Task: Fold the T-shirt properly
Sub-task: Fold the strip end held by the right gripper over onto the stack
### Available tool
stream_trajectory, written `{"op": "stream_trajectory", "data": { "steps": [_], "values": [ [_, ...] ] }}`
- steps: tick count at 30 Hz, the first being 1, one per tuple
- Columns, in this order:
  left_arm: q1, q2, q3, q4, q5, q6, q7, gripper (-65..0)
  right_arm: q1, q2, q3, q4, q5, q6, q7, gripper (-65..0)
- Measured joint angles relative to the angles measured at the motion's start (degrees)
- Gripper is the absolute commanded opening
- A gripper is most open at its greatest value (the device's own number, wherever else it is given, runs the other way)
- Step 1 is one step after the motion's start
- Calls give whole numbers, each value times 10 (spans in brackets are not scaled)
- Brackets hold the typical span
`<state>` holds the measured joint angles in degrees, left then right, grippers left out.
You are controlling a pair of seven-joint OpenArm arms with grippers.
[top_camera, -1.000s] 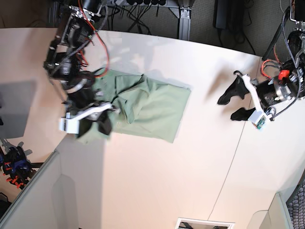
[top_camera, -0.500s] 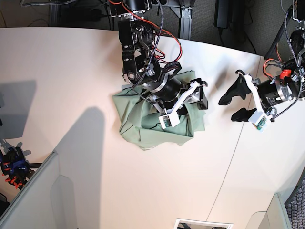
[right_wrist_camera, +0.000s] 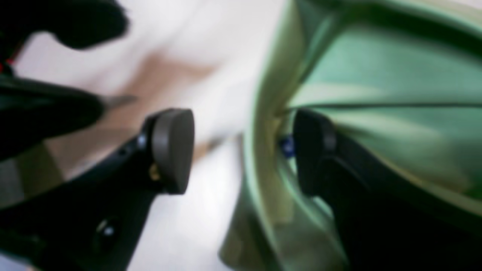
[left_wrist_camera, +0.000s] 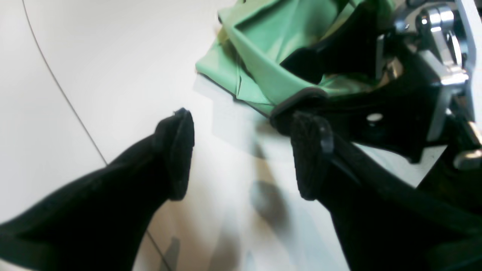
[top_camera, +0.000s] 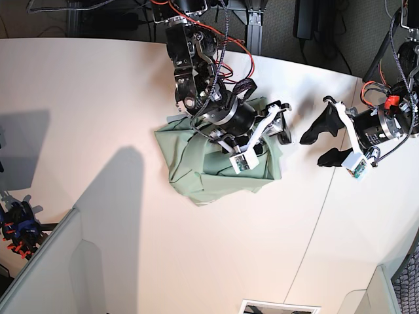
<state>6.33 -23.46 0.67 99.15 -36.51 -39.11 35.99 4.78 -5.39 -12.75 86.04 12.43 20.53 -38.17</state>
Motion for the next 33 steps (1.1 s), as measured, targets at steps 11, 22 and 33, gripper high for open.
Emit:
{"op": "stream_trajectory", "data": {
  "steps": [11,22,33],
  "values": [
    [0,-1,-3,0,-13,0,0,-217,0,3,-58,32,15,-5,-5,-247],
    [-2,0,-2,0,-26,-1,-9,-217,0,2,-116,48,10,-2,-17,-247],
    [-5,1,-2,2,-71,-2,-10,-218,17,-2,-59,48,-68,9,25,-517]
  ]
}}
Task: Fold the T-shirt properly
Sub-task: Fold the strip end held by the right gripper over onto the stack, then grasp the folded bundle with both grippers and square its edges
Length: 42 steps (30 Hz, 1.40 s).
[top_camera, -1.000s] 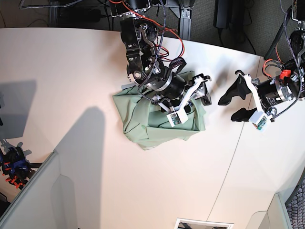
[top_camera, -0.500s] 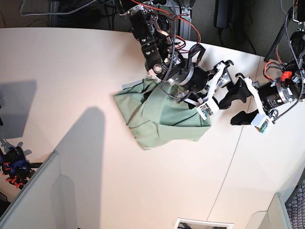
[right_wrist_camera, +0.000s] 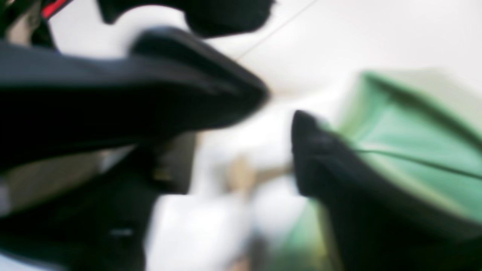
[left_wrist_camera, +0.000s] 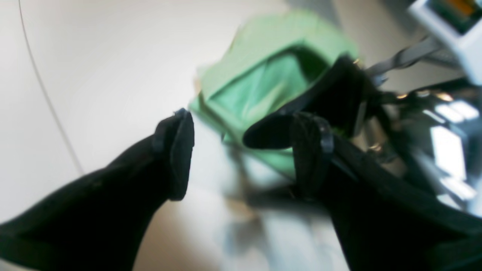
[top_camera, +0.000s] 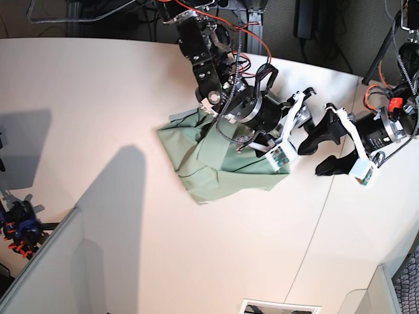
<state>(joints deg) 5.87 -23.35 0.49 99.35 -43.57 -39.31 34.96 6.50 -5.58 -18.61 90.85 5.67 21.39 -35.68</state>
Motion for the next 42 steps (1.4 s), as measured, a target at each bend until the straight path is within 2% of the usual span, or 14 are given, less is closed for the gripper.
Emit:
{"op": "stream_trajectory", "data": {
  "steps": [1,2,5,6,11,14,16,19,23,26,28,32,38,42],
  "values": [
    [2,0,0,0,0,0,3,-218,11,2,23,0,-2,-2,0,-627],
    [5,-1,0,0,1,0,9,-218,24,5,43,0,0,-4,9,-650],
    [6,5,1,-1,-12,1,10,-221,61,8,105,3,-1,-4,18,-650],
    [4,10,1,-1,-15,2,10,-242,70,10,125,3,-1,-4,21,-650],
    [3,46,22,-1,-6,2,-11,-544,124,40,210,-3,-1,-4,31,-650],
    [0,71,57,-1,21,2,-18,-644,157,62,243,-52,-1,-6,49,-650],
    [-3,87,79,-1,52,2,-20,-650,171,75,245,-105,4,-8,63,-650],
    [-5,120,110,-1,83,2,-31,-650,191,78,222,-195,6,-8,84,-650],
    [-5,170,129,-2,110,1,-39,-650,220,76,153,-279,-2,11,94,-650],
    [-8,189,128,-32,131,0,-47,-650,227,77,95,-312,-47,16,108,-650],
    [-8,189,128,-65,144,-1,-50,-650,226,85,61,-328,-63,16,108,-650],
    [-6,169,128,-126,190,0,-80,-650,223,117,24,-331,-66,19,112,-650],
    [-5,99,128,-151,195,0,-102,-650,222,161,25,-331,-50,18,112,-650],
    [-15,71,127,-151,207,0,-118,-650,203,184,25,-323,-20,17,111,-650]
  ]
}}
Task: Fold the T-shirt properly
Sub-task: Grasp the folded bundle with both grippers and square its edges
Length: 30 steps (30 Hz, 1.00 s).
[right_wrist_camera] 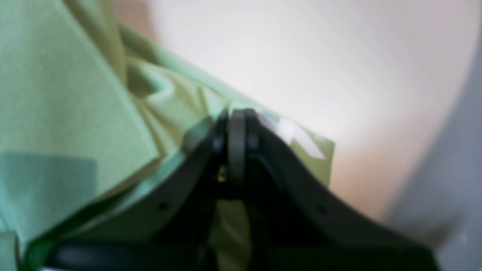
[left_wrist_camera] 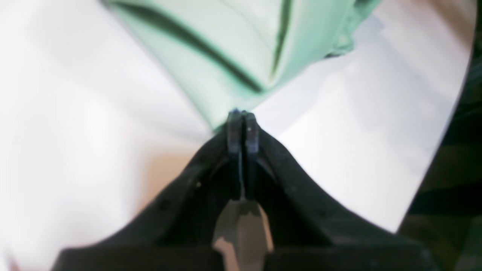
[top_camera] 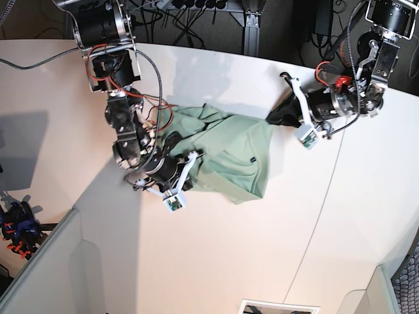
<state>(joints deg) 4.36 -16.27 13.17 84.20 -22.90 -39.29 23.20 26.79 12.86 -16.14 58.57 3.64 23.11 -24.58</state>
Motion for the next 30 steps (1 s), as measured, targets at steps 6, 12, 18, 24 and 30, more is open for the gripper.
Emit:
{"op": "stream_trajectory", "data": {
  "steps": [6,12,18,24,30],
  "values": [
    [-68,-4,1,-25,10,-1,-3,-650,-79,27,10,77,49,-7,-24,-650],
    [-129,-4,2,-111,10,-1,-13,-650,-184,28,42,203,61,-11,-54,-650],
    [-187,-12,2,-175,8,-2,-19,-650,-252,4,83,299,59,-5,-87,-650],
    [-168,-50,-46,-88,-57,0,50,-650,-247,-10,134,309,56,-4,-93,-650],
    [-71,-46,-70,101,-159,-1,129,-650,-215,-9,196,309,83,-4,-89,-650]
  ]
}}
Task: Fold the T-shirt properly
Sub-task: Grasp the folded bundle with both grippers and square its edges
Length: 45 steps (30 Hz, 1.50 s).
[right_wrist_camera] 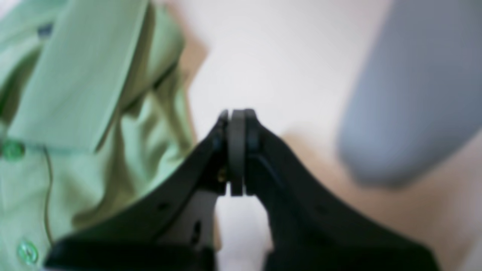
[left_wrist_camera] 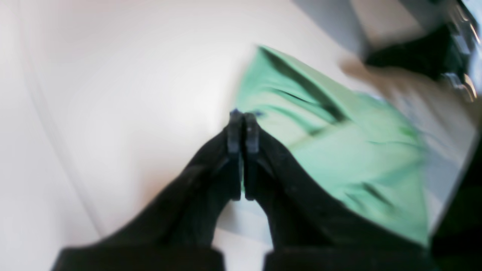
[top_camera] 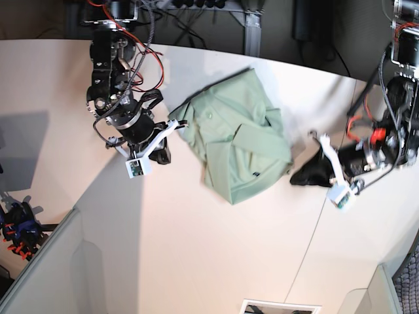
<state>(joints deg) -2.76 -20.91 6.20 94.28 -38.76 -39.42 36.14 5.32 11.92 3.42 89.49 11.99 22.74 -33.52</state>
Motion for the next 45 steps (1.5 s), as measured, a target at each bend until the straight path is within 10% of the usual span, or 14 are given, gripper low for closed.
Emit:
{"op": "stream_trajectory", "data": {
  "steps": [20,45],
  "values": [
    [59,67,108,-76,171,-5,-86,-650,-7,-2,5,-85,87,2,-27,-650],
    [-77,-44,110,-148,168,-6,-128,-650,-104,-92,6,15,103,2,-40,-650]
  ]
}}
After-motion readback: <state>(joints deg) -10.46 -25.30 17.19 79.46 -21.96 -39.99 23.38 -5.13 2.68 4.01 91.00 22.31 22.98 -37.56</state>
